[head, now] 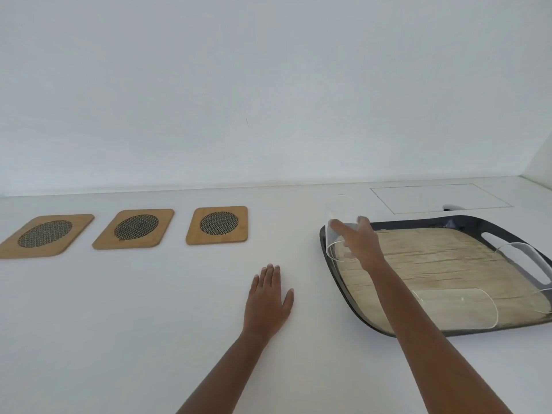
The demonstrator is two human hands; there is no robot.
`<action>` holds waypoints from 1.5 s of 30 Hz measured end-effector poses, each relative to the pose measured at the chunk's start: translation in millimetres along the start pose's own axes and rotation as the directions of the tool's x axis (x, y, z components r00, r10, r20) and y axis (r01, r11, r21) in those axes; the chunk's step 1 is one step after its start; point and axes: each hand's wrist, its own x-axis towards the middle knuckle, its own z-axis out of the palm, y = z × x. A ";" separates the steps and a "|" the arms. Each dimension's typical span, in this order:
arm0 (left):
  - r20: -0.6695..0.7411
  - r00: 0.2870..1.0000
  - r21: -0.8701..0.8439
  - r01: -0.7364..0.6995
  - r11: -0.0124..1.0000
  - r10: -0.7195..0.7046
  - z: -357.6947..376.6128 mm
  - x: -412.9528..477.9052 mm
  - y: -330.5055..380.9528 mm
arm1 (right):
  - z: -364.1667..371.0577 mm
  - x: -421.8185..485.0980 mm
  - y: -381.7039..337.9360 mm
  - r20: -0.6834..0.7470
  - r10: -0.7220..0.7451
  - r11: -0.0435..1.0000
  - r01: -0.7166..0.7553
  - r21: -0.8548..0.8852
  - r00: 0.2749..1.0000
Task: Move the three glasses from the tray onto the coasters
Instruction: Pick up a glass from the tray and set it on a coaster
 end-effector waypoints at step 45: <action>0.144 0.987 -0.950 0.157 0.270 -0.069 -143.1 48.9 -108.3 | 172.9 -53.0 -42.9 0.741 -0.050 0.946 -0.205 0.250 0.670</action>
